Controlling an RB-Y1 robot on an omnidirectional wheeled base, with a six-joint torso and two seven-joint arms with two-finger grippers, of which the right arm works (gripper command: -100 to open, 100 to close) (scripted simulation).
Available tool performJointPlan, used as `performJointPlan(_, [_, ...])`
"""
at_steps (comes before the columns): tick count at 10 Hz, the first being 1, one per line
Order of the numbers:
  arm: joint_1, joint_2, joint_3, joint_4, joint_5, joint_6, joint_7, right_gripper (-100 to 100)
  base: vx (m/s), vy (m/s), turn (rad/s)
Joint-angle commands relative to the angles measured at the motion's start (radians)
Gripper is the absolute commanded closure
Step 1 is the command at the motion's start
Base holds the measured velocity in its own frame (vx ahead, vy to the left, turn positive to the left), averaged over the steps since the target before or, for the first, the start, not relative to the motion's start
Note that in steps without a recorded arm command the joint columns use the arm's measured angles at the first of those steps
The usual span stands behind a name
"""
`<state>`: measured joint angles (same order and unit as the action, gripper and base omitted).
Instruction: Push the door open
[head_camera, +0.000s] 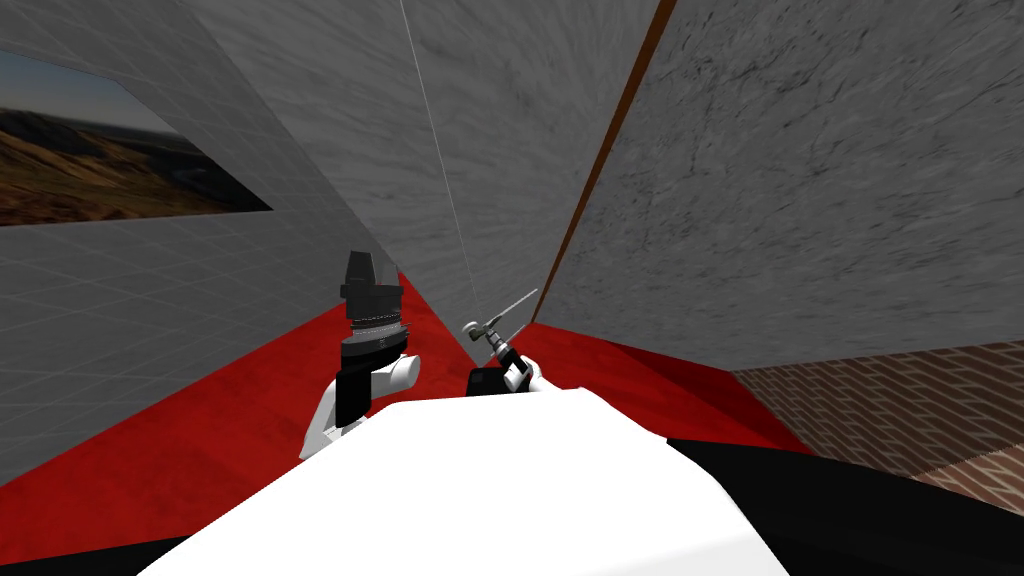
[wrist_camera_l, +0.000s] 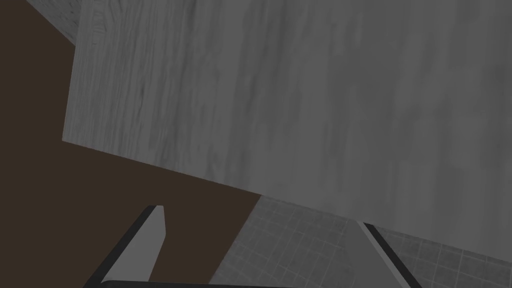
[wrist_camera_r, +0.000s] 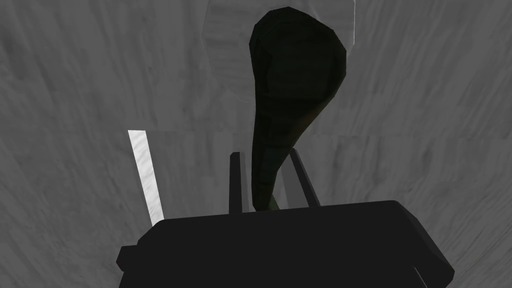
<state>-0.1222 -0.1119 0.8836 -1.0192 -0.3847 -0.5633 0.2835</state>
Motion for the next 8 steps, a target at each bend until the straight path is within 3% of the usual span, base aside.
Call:
performJointPlan(1, [0.007,0.012,0.034,0.0,0.007,-0.005,-0.004,100,-0.053,-0.053,-0.007])
performJointPlan(4, [0.01,0.012,0.051,-0.008,0.008,-0.003,-0.007,100,-0.035,-0.043,0.006])
performJointPlan(5, [0.005,0.0,0.025,-0.02,0.0,0.018,-0.002,100,-0.006,-0.016,0.015])
performJointPlan(6, [0.006,-0.014,0.051,-0.034,-0.007,0.017,-0.003,100,-0.018,-0.098,0.081])
performJointPlan(8, [0.008,-0.023,0.07,-0.043,-0.01,0.014,-0.003,100,-0.055,-0.134,0.128])
